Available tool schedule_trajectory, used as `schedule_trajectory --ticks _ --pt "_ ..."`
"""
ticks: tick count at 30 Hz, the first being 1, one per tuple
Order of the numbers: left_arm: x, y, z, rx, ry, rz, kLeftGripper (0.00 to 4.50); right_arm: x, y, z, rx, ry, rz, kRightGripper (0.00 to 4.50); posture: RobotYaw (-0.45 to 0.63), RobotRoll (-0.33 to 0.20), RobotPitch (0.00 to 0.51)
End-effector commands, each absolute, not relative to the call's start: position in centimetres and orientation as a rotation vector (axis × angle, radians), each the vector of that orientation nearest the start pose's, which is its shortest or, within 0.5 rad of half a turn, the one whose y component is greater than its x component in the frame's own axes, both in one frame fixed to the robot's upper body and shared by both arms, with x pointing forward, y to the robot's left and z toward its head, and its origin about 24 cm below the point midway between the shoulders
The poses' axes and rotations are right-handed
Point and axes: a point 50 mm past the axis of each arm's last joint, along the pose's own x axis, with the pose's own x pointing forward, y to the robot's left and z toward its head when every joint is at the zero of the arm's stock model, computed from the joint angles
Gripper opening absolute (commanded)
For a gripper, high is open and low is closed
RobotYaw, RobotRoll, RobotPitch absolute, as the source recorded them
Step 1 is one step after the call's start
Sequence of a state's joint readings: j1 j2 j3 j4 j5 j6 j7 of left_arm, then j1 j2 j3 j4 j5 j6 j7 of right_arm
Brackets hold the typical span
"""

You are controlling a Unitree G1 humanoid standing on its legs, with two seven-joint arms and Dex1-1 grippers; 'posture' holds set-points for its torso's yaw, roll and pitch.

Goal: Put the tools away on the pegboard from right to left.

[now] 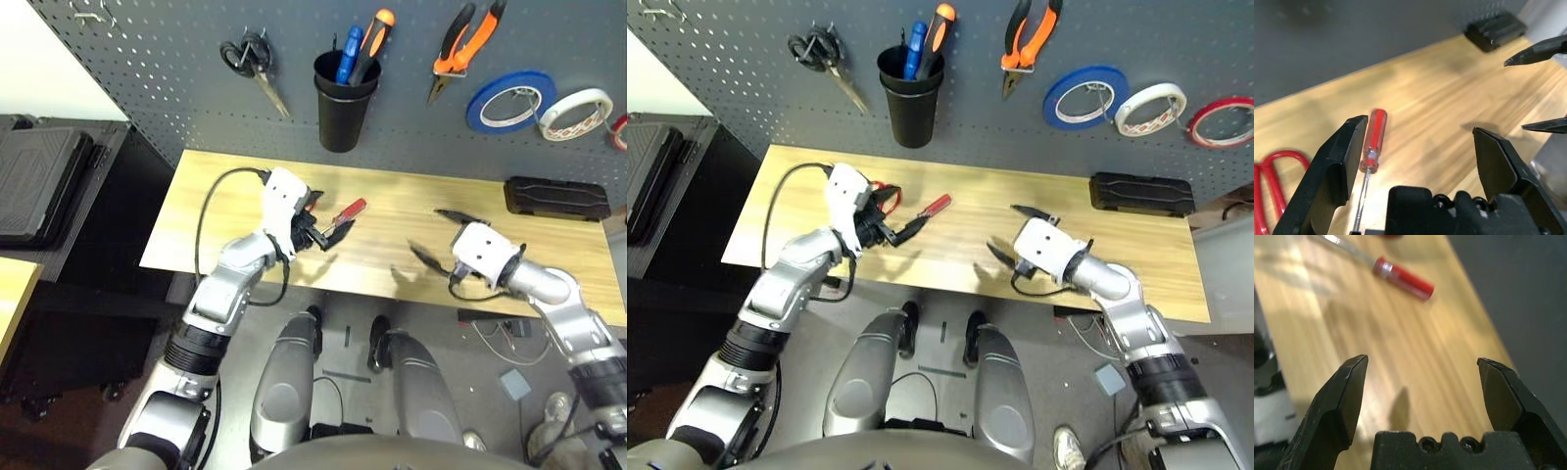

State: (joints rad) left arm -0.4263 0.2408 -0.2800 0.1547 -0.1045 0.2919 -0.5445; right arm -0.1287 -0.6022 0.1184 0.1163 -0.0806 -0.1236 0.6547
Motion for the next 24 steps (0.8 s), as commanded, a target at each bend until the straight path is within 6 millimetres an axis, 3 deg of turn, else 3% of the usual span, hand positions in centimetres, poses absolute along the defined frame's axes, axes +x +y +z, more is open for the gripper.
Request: schedule_trajectory --ticks 1,13,24 --pt "31.5 8.3 5.3 0.263 0.245 -0.817 4.5 25.6 -20.7 5.1 -0.731 0.214 0.787 4.47 0.24 0.0 0.296" --pt "34.5 6.2 3.5 0.368 0.396 -0.813 4.5 24.9 -21.2 4.3 -0.781 0.305 0.763 4.47 0.19 0.0 0.286" --pt "35.3 5.6 2.0 0.426 0.505 -0.756 4.5 24.0 -21.2 5.0 -0.793 0.303 0.739 4.47 0.1 0.0 0.28"
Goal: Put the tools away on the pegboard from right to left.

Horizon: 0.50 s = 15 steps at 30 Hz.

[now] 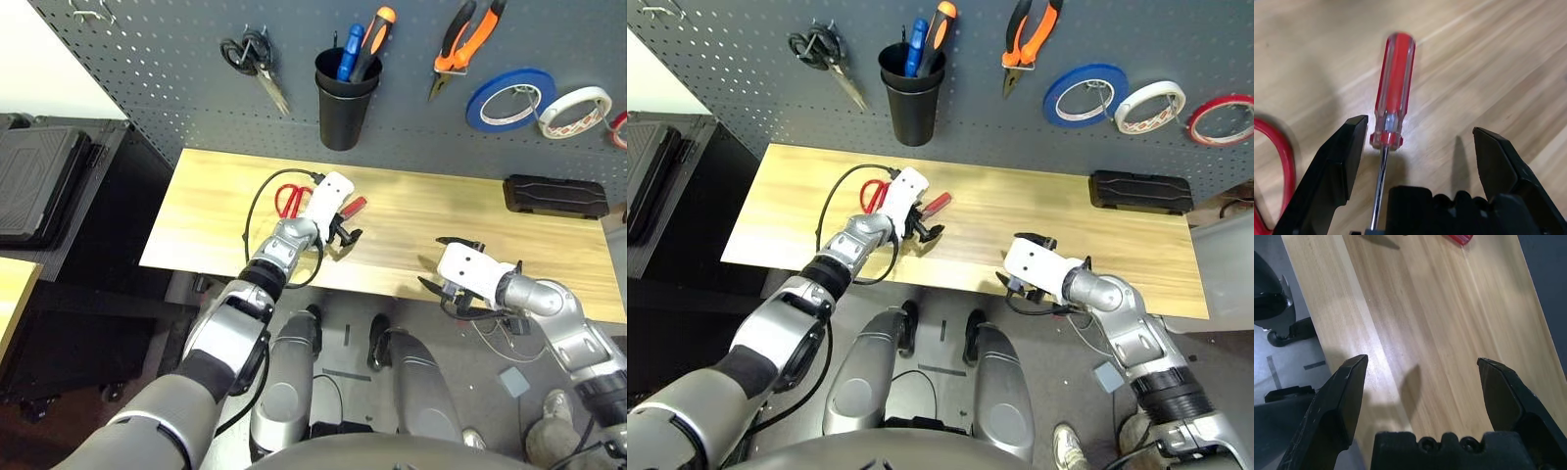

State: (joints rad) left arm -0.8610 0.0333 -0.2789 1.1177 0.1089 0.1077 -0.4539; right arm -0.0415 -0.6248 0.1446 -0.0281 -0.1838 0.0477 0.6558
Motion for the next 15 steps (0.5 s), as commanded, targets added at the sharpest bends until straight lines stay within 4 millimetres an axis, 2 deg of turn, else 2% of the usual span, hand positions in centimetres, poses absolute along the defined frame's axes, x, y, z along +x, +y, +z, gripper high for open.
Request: schedule_trajectory --ticks 1,7,10,15 --pt "35.3 5.6 1.9 0.433 0.512 -0.75 4.5 23.9 -21.2 5.0 -0.794 0.302 0.737 4.47 0.1 0.0 0.279" --pt "35.0 5.3 1.3 0.414 0.535 -0.719 4.5 23.3 -21.3 5.7 -0.806 0.287 0.729 4.47 0.05 0.0 0.269" --pt "35.0 5.2 1.1 0.42 0.536 -0.703 3.92 23.1 -21.7 6.0 -0.811 0.285 0.709 4.5 0.04 0.0 0.263" --pt "35.0 5.1 1.1 0.427 0.522 -0.69 1.99 22.9 -22.2 6.1 -0.811 0.291 0.691 4.5 0.04 0.0 0.26"
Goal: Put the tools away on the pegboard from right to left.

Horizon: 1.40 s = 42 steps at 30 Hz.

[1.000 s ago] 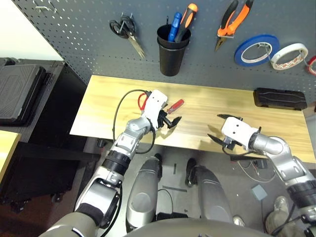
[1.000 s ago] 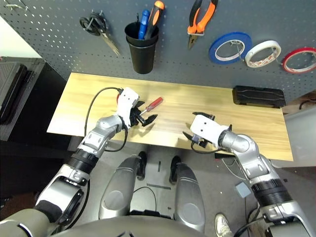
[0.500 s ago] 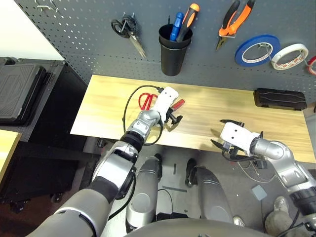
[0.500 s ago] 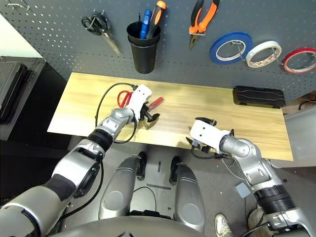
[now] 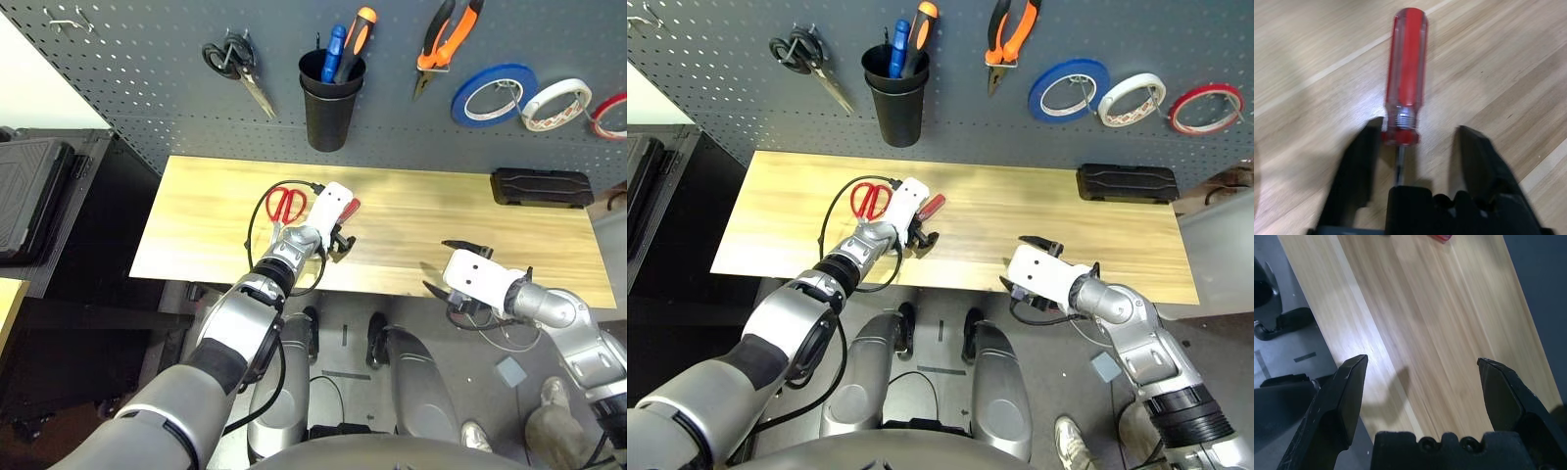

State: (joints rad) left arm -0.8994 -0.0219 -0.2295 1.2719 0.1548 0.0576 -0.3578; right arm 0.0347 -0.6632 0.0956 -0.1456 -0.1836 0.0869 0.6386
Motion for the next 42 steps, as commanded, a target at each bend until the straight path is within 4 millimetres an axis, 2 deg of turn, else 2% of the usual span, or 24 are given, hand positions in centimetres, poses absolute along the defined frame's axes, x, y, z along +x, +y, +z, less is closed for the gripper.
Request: schedule_trajectory --ticks 1,3,4,8,13,17,23,29,36,42 --pt "35.0 5.1 1.2 0.427 0.52 -0.688 1.57 22.8 -22.3 6.1 -0.811 0.293 0.691 4.5 0.04 0.0 0.261" --pt "35.0 5.1 1.2 0.427 0.514 -0.69 0.88 22.8 -22.4 6.1 -0.81 0.296 0.692 4.5 0.05 0.0 0.263" --pt "35.0 5.1 1.2 0.427 0.511 -0.689 0.8 22.7 -22.4 6.1 -0.81 0.296 0.695 4.5 0.06 0.0 0.263" --pt "35.0 5.0 1.4 0.402 0.477 -0.707 0.8 22.9 -22.4 6.3 -0.795 0.251 0.734 4.5 0.09 0.0 0.269" --pt "34.8 5.4 1.8 0.332 0.4 -0.693 0.8 24.0 -22.6 7.2 -0.699 0.093 0.737 4.5 0.13 0.0 0.271" --pt "33.6 6.0 2.7 0.273 0.322 -0.68 0.8 25.0 -23.1 7.2 -0.644 0.041 0.74 4.5 0.17 0.0 0.272" --pt "30.5 7.0 4.7 0.179 0.242 -0.622 0.8 26.3 -22.9 6.7 -0.581 -0.006 0.778 4.5 0.24 0.0 0.27" --pt "27.9 7.6 6.9 0.12 0.089 -0.584 0.8 28.0 -23.1 6.8 -0.563 -0.047 0.782 4.5 0.29 0.0 0.264" --pt "26.1 8.5 10.0 0.005 -0.115 -0.527 0.8 29.8 -23.7 7.1 -0.536 -0.087 0.771 4.5 0.35 0.0 0.251" --pt "25.0 9.8 12.8 0.003 -0.232 -0.487 0.8 30.9 -24.4 7.9 -0.48 -0.122 0.754 4.5 0.37 0.0 0.24"
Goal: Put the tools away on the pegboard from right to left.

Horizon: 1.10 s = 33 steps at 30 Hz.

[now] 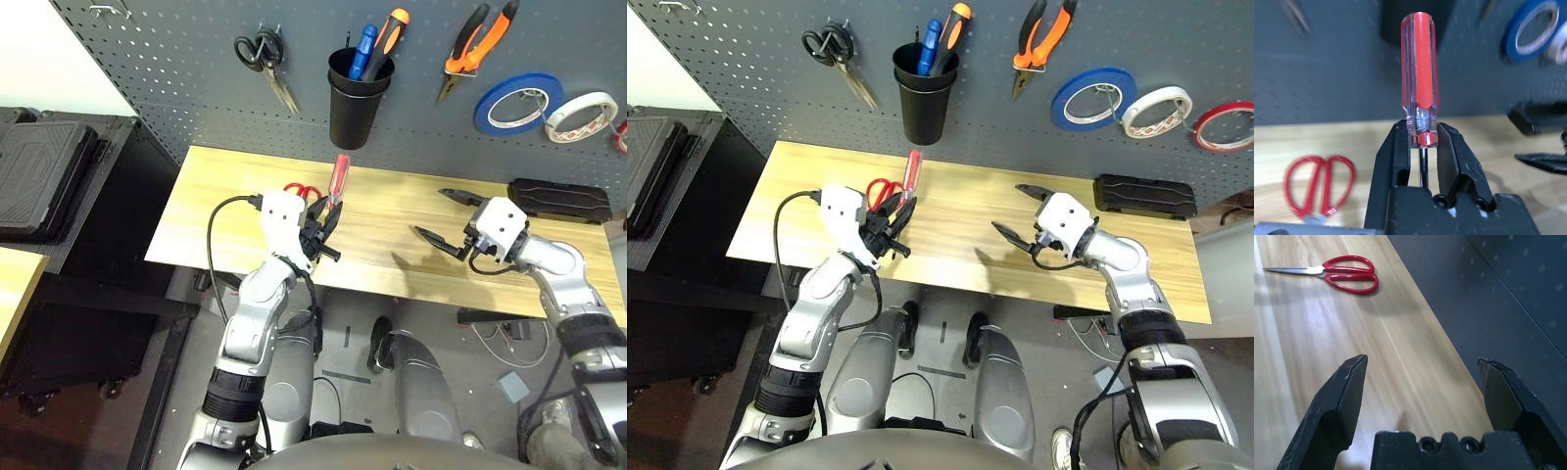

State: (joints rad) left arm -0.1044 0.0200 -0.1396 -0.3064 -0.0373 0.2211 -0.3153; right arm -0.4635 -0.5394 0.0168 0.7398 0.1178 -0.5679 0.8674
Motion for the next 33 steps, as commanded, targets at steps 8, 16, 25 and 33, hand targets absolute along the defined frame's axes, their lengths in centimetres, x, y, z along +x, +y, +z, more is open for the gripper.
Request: schedule_trajectory --ticks 8,16,25,33 --pt "25.0 10.7 17.9 0.014 -0.385 -0.491 0.8 30.6 -25.7 9.7 -0.329 -0.246 0.76 4.5 0.36 0.0 0.24" --pt "26.4 11.0 24.3 -0.015 -0.551 -0.51 0.8 28.6 -26.4 12.0 -0.228 -0.341 0.84 4.5 0.31 0.0 0.238" --pt "28.2 9.3 28.0 -0.078 -0.639 -0.535 0.8 27.4 -27.9 15.6 -0.171 -0.39 0.826 4.5 0.24 0.0 0.227" --pt "29.6 8.3 30.2 -0.086 -0.684 -0.572 0.8 26.9 -28.4 17.3 -0.13 -0.419 0.826 4.5 0.2 0.0 0.221"
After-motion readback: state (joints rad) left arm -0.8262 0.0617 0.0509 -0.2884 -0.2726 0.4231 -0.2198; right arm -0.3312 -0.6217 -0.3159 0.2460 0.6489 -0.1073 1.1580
